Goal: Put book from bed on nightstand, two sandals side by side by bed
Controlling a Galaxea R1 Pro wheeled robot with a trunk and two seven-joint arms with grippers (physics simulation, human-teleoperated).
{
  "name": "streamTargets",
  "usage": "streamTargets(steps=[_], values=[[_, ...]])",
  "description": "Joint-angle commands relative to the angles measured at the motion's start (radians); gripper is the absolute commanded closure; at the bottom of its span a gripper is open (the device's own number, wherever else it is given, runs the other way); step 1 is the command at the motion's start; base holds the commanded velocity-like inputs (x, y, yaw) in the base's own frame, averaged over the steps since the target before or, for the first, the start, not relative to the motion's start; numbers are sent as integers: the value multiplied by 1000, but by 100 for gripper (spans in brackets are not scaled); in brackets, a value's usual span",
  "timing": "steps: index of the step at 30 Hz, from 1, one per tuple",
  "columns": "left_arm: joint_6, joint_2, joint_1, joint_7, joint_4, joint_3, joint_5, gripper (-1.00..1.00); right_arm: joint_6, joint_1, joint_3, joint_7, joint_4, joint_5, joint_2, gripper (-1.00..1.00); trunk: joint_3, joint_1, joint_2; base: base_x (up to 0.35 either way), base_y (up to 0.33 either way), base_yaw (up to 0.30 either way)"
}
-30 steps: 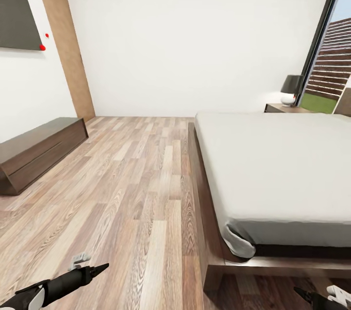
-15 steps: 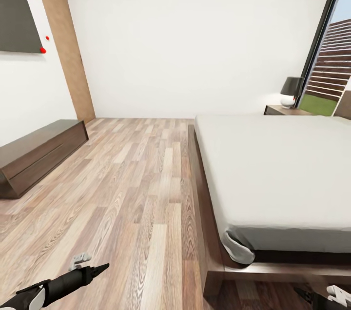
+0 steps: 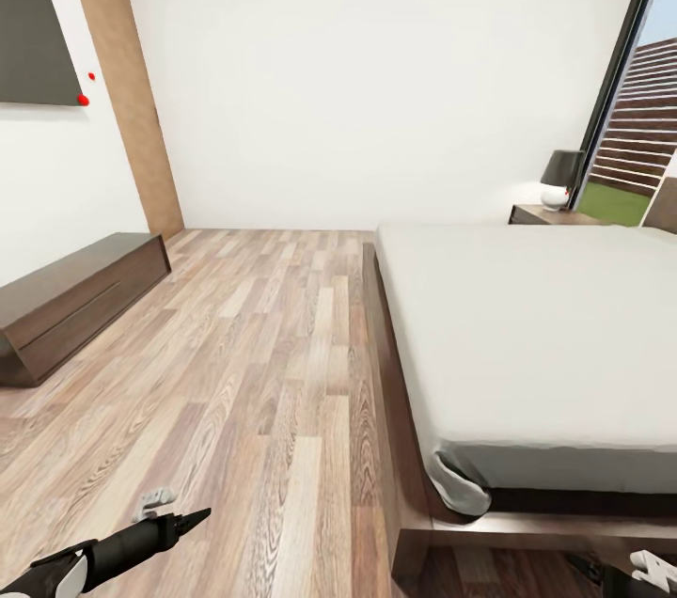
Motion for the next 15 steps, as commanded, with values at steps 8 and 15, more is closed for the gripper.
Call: streamTargets(steps=[8,15], values=[[7,0,-1,-5,-1,8,-8,-100,11,0,-5,4,0,-4,0,-100,24,-31,56,0,0,0],[7,0,-1,-5,-1,8,-8,-100,11,0,-5,3,0,-4,0,-100,46,-58,105,0,0,0]])
